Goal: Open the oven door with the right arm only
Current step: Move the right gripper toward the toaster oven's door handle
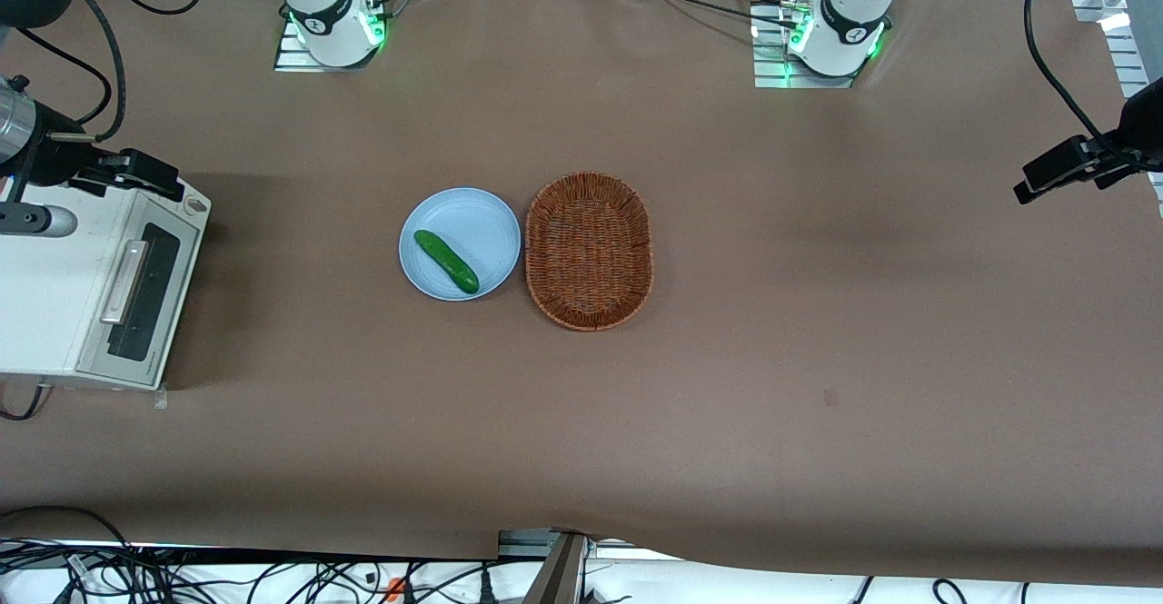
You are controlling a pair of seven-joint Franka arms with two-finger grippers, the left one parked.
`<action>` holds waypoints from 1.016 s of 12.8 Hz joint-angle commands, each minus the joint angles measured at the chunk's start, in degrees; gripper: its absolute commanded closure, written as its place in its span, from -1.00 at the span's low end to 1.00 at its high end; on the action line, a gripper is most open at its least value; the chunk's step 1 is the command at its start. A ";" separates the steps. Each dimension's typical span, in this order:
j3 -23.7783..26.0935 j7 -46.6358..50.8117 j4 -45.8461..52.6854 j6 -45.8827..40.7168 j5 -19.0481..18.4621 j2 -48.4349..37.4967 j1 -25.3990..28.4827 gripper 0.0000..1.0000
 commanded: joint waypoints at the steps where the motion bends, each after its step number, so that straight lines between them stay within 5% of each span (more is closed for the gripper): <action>1: 1.09 -0.08 -0.24 -1.65 1.46 -1.19 -1.32 -1.00; 13: 1.09 -1.21 -0.33 -3.42 1.29 -0.58 -1.32 -1.00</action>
